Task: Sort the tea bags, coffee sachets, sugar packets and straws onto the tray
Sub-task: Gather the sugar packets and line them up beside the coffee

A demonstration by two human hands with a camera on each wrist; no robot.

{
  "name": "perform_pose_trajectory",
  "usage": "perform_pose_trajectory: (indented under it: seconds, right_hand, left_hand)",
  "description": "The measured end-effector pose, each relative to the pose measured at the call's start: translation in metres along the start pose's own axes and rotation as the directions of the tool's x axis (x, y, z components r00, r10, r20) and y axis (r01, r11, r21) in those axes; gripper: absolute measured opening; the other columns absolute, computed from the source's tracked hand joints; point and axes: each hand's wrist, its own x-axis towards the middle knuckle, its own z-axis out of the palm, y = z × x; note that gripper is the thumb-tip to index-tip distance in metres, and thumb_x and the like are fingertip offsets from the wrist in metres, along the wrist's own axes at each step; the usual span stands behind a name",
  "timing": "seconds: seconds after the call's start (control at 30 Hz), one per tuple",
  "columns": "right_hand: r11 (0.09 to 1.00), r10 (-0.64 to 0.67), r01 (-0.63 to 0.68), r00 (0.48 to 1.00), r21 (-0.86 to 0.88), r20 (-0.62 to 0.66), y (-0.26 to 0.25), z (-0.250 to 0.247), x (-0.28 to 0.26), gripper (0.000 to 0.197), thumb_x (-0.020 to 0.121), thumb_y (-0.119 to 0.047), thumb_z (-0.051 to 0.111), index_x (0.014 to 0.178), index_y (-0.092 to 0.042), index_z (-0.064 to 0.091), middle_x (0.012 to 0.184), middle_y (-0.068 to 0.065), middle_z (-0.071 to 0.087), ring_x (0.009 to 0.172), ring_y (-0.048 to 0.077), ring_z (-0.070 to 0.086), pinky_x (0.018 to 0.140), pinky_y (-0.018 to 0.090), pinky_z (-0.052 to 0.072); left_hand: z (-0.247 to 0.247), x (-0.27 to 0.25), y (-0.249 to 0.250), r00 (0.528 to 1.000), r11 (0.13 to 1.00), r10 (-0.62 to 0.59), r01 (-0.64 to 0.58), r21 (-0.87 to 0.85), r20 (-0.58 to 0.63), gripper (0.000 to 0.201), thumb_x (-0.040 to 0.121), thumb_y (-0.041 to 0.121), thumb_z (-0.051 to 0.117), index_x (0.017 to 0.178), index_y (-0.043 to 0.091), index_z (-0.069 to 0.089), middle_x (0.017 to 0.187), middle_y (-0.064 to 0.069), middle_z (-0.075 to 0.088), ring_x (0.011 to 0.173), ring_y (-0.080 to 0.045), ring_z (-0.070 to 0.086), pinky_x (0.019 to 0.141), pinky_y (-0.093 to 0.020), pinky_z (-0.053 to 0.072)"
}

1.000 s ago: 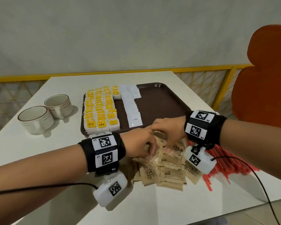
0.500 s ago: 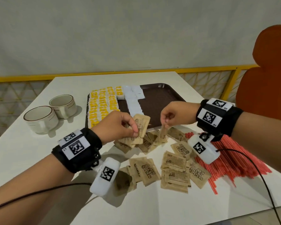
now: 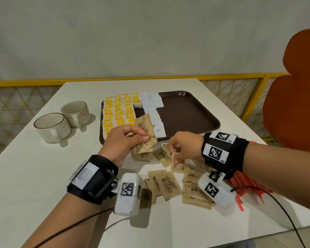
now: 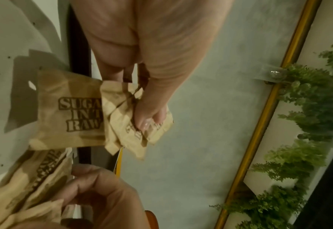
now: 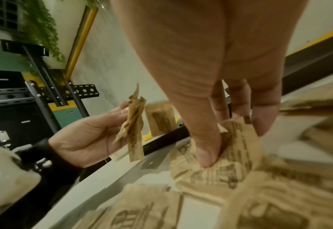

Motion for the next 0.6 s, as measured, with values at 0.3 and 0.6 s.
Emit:
perform_pose_trajectory:
  seconds: [0.3, 0.6]
  right_hand:
    - [0.998, -0.028, 0.027, 0.999, 0.062, 0.022, 0.005, -0.009, 0.006, 0.029, 0.070, -0.018, 0.083, 0.072, -0.020, 0.055, 0.075, -0.003, 0.054, 0.062, 0.008, 0.045, 0.056, 0.021, 0.036]
    - [0.839, 0.049, -0.010, 0.997, 0.545, -0.055, 0.005, -0.023, -0.008, 0.038, 0.070, -0.015, 0.083, 0.102, -0.018, 0.064, 0.097, 0.010, 0.072, 0.090, 0.025, 0.070, 0.086, 0.042, 0.056]
  left_hand:
    - [0.002, -0.005, -0.009, 0.999, 0.999, -0.037, 0.037, -0.010, 0.024, 0.028, 0.067, -0.008, 0.073, 0.057, 0.018, 0.072, 0.078, -0.011, 0.070, 0.080, -0.026, 0.065, 0.080, -0.037, 0.053]
    - [-0.019, -0.003, 0.008, 0.997, 0.985, 0.016, -0.029, -0.173, -0.077, 0.019, 0.077, -0.013, 0.063, 0.072, 0.005, 0.063, 0.070, -0.006, 0.070, 0.059, -0.011, 0.066, 0.053, -0.018, 0.052]
